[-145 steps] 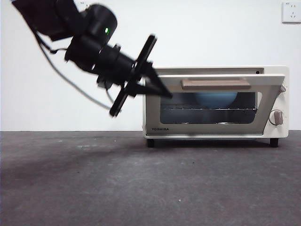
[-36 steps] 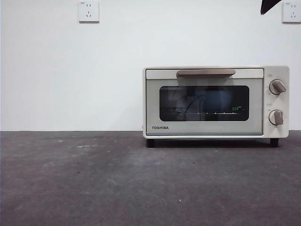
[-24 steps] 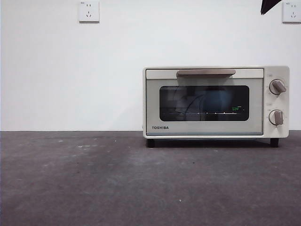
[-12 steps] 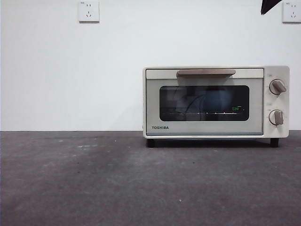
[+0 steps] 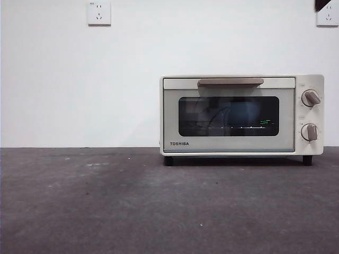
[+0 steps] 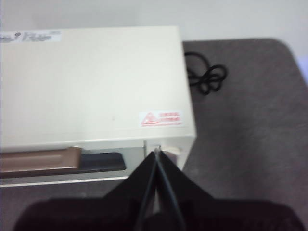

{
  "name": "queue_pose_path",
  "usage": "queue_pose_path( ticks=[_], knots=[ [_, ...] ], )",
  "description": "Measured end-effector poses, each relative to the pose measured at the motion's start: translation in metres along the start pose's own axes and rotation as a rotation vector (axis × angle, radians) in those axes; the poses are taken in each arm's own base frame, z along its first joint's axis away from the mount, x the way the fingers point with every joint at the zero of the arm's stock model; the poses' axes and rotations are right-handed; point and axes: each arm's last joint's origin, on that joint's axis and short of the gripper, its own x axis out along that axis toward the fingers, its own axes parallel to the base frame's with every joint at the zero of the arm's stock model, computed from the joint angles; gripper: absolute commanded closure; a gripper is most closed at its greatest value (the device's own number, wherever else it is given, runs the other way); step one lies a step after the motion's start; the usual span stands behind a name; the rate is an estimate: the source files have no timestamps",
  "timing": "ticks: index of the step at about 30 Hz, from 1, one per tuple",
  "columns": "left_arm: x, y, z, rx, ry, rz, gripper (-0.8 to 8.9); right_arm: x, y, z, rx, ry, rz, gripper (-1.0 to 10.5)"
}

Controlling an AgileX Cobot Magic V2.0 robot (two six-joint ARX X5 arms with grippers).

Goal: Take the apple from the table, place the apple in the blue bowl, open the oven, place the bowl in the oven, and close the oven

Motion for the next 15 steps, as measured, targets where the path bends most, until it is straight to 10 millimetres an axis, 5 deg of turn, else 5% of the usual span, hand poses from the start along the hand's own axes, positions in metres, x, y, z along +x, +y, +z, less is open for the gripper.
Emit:
queue_pose_path(
  ticks=[8,11,15],
  knots=[
    [0.0,0.0,0.0,0.0,0.001,0.0,8.17,-0.059,-0.017,-0.026,-0.015,-0.388,-0.03,9.5],
    [0.0,0.0,0.0,0.0,0.001,0.0,8.17,-0.067,-0.027,-0.06,-0.04,-0.455,-0.075,9.5],
    [0.0,0.0,0.0,0.0,0.001,0.0,8.17,-0.062,-0.04,-0.128,-0.05,-0.409,-0.151,9.5]
  ],
)
